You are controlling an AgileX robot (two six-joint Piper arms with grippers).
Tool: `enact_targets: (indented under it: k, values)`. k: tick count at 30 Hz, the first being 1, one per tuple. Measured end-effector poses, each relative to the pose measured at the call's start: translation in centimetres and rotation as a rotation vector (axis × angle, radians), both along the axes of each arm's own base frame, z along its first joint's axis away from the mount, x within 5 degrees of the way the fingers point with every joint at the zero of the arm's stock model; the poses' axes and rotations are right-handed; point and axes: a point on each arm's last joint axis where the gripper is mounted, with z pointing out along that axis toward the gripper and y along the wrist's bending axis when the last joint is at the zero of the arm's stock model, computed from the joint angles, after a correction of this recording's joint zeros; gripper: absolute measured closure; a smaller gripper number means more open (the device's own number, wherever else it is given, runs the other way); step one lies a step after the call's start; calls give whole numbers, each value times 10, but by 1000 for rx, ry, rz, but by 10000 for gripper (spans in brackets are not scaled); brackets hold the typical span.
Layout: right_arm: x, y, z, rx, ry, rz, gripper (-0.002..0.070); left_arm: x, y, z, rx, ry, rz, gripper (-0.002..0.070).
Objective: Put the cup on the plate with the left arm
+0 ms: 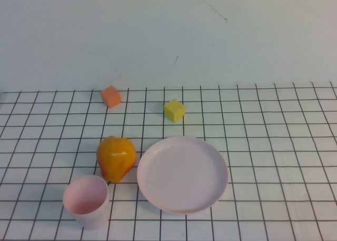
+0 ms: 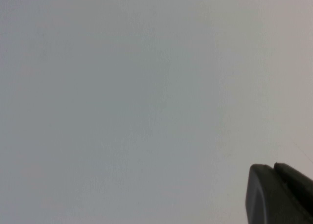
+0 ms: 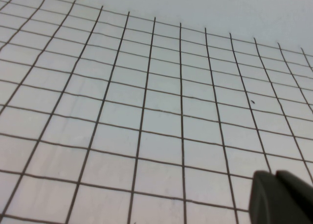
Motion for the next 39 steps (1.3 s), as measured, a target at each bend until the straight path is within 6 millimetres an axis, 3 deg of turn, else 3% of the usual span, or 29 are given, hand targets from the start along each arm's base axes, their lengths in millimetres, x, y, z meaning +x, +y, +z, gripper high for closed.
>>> enact_targets:
  k: [12, 25, 39]
  values:
    - [0, 0, 0, 0, 0, 9, 678, 0, 0, -1, -3, 13, 0, 677]
    - [0, 0, 0, 0, 0, 9, 678, 5, 2, -15, -6, 179, 22, 677]
    - [0, 0, 0, 0, 0, 9, 678, 5, 1, -15, -263, 190, -69, 677]
